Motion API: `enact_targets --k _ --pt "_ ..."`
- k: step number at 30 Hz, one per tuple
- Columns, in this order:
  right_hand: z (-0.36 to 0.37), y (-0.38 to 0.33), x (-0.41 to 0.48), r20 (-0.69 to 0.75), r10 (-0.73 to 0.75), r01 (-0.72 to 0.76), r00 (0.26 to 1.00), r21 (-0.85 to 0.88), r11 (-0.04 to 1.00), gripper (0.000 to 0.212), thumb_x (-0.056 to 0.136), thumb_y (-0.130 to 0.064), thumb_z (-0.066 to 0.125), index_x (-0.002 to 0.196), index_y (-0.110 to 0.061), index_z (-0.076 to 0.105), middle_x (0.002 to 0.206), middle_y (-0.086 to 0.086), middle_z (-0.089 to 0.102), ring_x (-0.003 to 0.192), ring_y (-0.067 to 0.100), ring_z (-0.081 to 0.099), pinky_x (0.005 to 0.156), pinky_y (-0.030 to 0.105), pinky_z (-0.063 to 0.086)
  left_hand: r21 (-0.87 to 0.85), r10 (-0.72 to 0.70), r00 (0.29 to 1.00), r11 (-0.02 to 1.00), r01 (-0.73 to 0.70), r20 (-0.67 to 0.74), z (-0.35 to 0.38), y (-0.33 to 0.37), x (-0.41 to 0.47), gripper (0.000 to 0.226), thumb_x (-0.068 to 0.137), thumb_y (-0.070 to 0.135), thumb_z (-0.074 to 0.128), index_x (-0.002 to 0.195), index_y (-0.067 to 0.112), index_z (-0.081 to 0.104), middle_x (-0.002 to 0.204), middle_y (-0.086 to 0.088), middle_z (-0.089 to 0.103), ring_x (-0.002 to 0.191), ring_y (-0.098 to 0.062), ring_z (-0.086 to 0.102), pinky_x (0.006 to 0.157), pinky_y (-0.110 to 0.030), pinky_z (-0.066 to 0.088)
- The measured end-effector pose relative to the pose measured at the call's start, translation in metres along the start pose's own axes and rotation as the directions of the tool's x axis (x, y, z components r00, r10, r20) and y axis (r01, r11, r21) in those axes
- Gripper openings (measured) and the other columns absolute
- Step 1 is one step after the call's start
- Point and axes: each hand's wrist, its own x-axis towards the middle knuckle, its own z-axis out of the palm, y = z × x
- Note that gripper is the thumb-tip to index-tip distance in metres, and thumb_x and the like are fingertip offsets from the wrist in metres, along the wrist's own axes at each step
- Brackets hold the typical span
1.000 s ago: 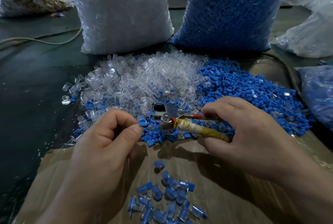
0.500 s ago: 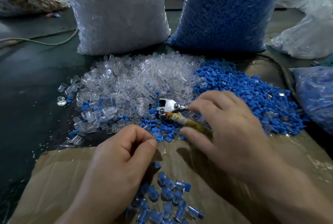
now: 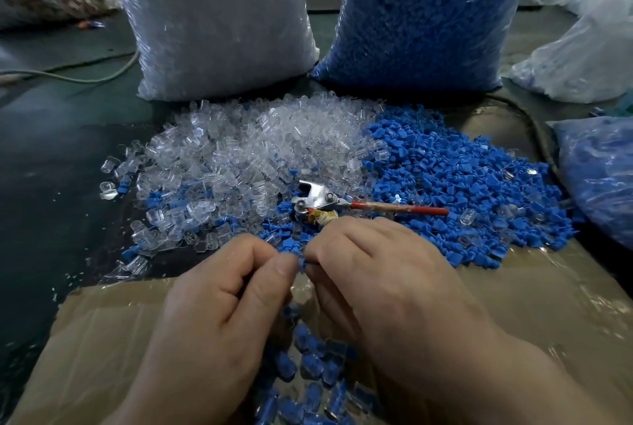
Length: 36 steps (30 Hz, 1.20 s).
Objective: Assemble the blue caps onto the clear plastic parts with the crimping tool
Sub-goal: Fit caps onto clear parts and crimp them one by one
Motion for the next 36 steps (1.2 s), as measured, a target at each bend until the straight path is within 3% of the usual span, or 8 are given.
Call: enact_targets --k 5,10,12,16,21,27,30,36 --pt "-0.001 -0.007 0.002 -0.007 -0.006 0.007 1.000 0.075 0.997 0.030 0.100 -0.027 0.040 0.084 -0.011 0.059 0.077 0.000 0.053 0.067 0.018 0.046 0.062 0.037 0.041 -0.117 -0.066 0.992 0.990 0.078 0.107 -0.006 -0.011 0.003 0.064 0.083 0.080 0.040 0.084 0.022 0.066 0.063 -0.001 0.060 0.053 -0.014 0.056 0.049 -0.032 0.045" --pt "-0.005 -0.015 0.003 0.099 0.151 -0.170 0.984 0.217 0.961 0.026 0.094 -0.046 0.034 0.081 -0.029 0.047 0.071 -0.012 0.047 0.065 0.009 0.043 0.055 0.028 0.031 -0.303 -0.048 0.986 0.948 0.095 0.159 -0.006 -0.013 0.004 0.054 0.078 0.079 0.058 0.079 0.025 0.066 0.053 0.006 0.051 0.046 -0.009 0.044 0.042 -0.022 0.037" --pt "-0.005 -0.016 0.002 0.201 0.283 -0.342 0.938 0.398 0.851 0.025 0.089 -0.050 0.037 0.080 -0.030 0.047 0.068 -0.014 0.052 0.063 0.006 0.046 0.056 0.027 0.033 -0.305 -0.006 0.989 0.951 0.051 0.146 -0.005 -0.012 0.002 0.049 0.077 0.079 0.060 0.083 0.030 0.066 0.055 0.005 0.053 0.046 -0.007 0.045 0.043 -0.020 0.037" --pt "-0.012 -0.011 0.005 0.531 0.390 -0.659 0.752 0.631 0.409 0.024 0.075 -0.041 0.047 0.065 -0.020 0.052 0.054 -0.009 0.045 0.051 0.008 0.041 0.053 0.037 0.032 -0.057 0.198 0.972 0.980 -0.192 0.127 -0.004 -0.003 0.001 0.024 0.087 0.065 0.056 0.093 0.042 0.060 0.072 0.017 0.061 0.055 0.001 0.054 0.050 -0.008 0.040" --pt "-0.006 -0.007 0.000 0.260 0.322 -0.376 0.910 0.196 0.905 0.017 0.089 -0.047 0.044 0.091 -0.031 0.049 0.085 -0.013 0.057 0.074 0.004 0.053 0.067 0.036 0.050 0.180 0.146 0.968 0.966 -0.184 0.207 -0.021 -0.008 0.009 0.016 0.079 0.055 0.059 0.085 0.040 0.062 0.077 0.018 0.065 0.065 -0.002 0.061 0.053 -0.008 0.042" --pt "0.000 -0.011 0.002 0.378 0.136 -0.172 0.916 0.065 0.983 0.026 0.093 -0.044 0.037 0.113 -0.031 0.048 0.090 -0.013 0.039 0.086 0.016 0.044 0.072 0.033 0.036 0.290 0.114 0.924 0.929 -0.229 0.365 -0.019 -0.018 0.012 0.020 0.077 0.057 0.057 0.082 0.038 0.063 0.080 0.019 0.061 0.074 -0.002 0.060 0.063 -0.022 0.047" --pt "-0.002 -0.012 0.001 0.396 0.101 -0.138 0.913 0.066 0.988 0.009 0.093 -0.042 0.038 0.098 -0.034 0.040 0.088 -0.012 0.035 0.082 0.014 0.034 0.070 0.032 0.029 0.284 0.134 0.909 0.923 -0.260 0.396 -0.018 -0.017 0.011 0.018 0.080 0.054 0.058 0.079 0.037 0.065 0.079 0.019 0.060 0.074 0.000 0.061 0.064 -0.016 0.044" --pt "-0.006 -0.006 0.003 0.480 0.117 -0.158 0.869 0.045 0.986 0.022 0.096 -0.037 0.035 0.096 -0.027 0.055 0.090 -0.010 0.050 0.083 0.013 0.048 0.074 0.034 0.042 0.452 0.032 0.999 0.891 -0.046 0.040 -0.015 -0.022 0.013 0.033 0.078 0.064 0.056 0.103 0.044 0.060 0.086 0.025 0.056 0.084 0.010 0.055 0.060 -0.018 0.039"
